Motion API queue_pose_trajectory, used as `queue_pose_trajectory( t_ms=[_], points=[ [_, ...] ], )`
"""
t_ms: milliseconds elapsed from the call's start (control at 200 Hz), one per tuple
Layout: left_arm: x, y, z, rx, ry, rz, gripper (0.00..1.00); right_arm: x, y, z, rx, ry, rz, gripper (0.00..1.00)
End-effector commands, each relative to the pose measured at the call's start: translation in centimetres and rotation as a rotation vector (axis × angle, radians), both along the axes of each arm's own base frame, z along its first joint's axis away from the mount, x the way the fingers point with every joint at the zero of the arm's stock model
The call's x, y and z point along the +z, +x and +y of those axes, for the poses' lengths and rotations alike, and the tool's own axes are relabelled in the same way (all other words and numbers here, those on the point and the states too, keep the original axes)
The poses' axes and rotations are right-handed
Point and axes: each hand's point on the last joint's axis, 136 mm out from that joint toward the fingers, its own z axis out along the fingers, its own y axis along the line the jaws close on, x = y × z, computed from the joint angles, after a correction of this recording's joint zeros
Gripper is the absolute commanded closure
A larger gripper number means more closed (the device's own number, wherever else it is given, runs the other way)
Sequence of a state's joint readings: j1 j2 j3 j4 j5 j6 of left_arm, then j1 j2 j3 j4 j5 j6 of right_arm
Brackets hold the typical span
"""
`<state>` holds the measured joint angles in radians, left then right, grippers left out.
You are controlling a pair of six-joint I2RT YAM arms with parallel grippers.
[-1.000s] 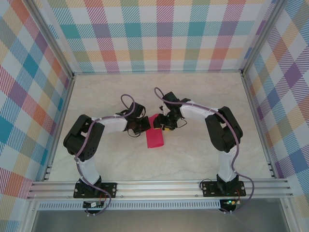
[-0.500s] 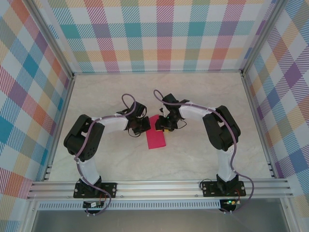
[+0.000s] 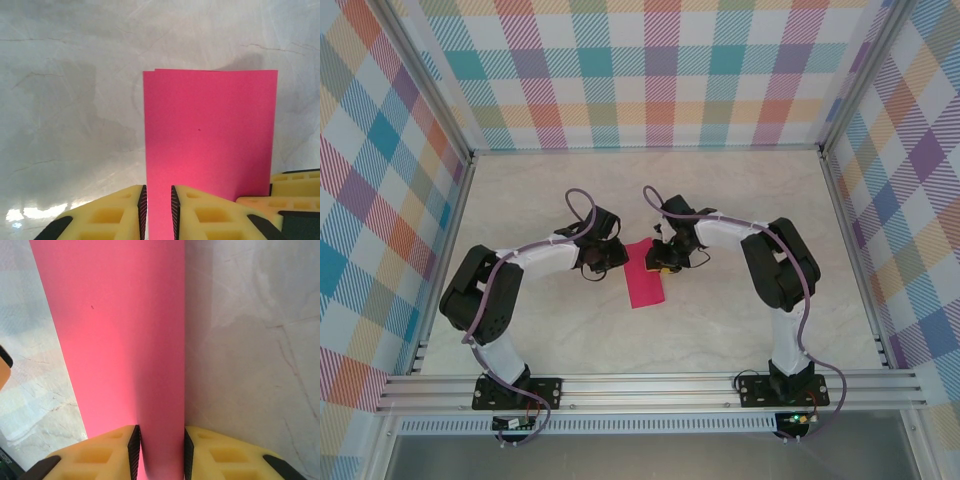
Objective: Fold a paper plane with a square sheet of paper (pick it up from the middle)
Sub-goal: Hold the square sheet of paper at the center of the table.
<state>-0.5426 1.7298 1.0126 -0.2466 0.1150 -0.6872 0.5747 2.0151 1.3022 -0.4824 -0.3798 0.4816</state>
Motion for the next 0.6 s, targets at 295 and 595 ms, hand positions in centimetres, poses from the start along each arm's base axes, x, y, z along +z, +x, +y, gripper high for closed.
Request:
queue_pose_trajectory(
  t_ms=[295,595],
  points=[
    [1.1,-0.39,0.65,0.009,0.022,-0.009,0.73,-0.95,0.02,-0.71,-0.025,0.038,0.025,0.73],
    [1.13,-0.35,0.46,0.007,0.011,-0.006,0.72,-1.36,0.26,-1.24,-0.077,0.087,0.062,0.75]
  ],
)
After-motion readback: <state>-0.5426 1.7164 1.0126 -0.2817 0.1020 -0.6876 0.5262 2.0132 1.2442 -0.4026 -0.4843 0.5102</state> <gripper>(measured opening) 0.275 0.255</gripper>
